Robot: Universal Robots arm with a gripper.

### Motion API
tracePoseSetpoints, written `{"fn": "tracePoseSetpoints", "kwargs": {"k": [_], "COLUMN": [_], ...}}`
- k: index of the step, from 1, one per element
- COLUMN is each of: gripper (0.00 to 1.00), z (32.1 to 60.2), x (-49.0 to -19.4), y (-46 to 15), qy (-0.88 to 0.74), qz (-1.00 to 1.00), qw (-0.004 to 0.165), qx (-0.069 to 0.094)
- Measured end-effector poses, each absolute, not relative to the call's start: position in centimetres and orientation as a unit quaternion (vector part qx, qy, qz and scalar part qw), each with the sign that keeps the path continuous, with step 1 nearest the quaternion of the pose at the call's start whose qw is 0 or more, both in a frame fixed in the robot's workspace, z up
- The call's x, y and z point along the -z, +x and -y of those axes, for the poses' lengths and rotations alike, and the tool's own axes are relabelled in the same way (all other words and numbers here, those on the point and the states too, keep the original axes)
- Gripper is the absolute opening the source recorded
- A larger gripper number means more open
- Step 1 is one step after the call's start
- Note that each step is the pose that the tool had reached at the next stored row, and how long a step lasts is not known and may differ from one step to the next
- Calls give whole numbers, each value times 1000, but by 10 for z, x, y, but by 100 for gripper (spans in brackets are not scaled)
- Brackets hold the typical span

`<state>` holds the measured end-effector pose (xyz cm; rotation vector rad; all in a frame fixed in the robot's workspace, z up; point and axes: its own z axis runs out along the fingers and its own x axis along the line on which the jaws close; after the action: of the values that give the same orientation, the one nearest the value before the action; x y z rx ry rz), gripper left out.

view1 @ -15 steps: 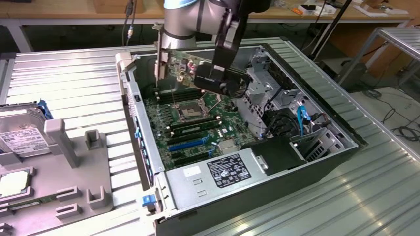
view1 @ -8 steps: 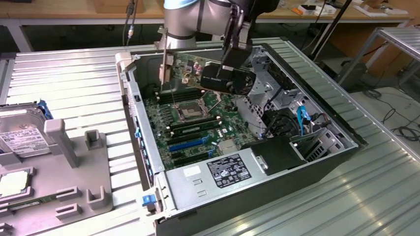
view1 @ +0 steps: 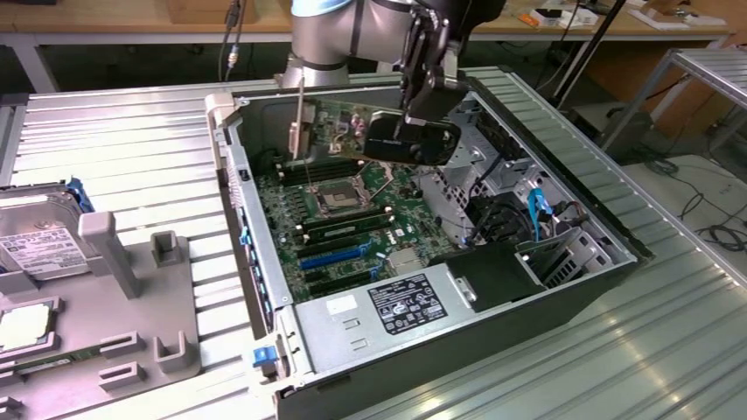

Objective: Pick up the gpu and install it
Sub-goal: 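Insert the gpu into the slot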

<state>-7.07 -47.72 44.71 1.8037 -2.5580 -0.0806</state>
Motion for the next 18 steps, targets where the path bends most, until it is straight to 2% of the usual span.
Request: {"fn": "tracePoseSetpoints", "kwargs": {"k": [18], "gripper": [27], "z": [477], "x": [-447], "y": [-62], "qy": [654], "qz": [756], "qw": [8], "qx": [25]}}
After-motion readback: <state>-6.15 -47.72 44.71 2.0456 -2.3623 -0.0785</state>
